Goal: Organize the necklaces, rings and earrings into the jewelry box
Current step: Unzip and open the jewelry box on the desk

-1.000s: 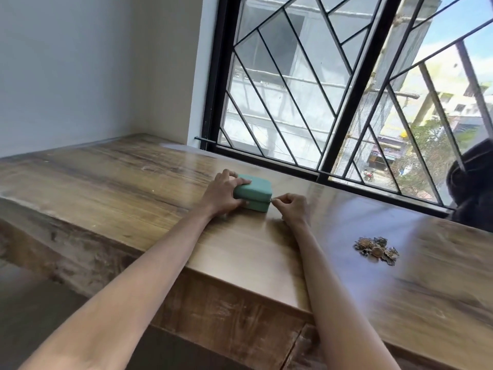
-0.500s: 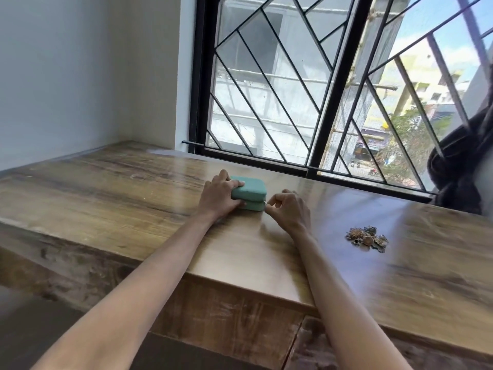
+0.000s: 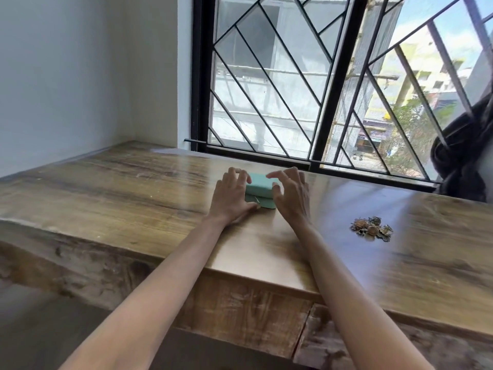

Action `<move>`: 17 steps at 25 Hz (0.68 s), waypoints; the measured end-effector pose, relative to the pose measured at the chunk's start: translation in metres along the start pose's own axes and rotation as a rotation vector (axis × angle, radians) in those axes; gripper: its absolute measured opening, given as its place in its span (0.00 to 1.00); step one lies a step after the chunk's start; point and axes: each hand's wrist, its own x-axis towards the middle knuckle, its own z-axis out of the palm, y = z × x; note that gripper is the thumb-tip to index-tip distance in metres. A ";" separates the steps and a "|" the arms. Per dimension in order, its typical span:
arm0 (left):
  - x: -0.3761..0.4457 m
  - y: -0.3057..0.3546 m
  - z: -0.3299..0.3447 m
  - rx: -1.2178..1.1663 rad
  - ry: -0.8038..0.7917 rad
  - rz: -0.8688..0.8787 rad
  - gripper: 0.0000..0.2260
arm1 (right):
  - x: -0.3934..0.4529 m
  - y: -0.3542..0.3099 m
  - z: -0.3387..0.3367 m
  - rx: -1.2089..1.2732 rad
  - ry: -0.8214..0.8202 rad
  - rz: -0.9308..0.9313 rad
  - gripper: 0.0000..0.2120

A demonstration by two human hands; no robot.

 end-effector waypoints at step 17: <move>0.001 0.025 0.004 0.152 0.049 -0.228 0.12 | 0.008 0.029 0.019 0.200 -0.283 0.015 0.13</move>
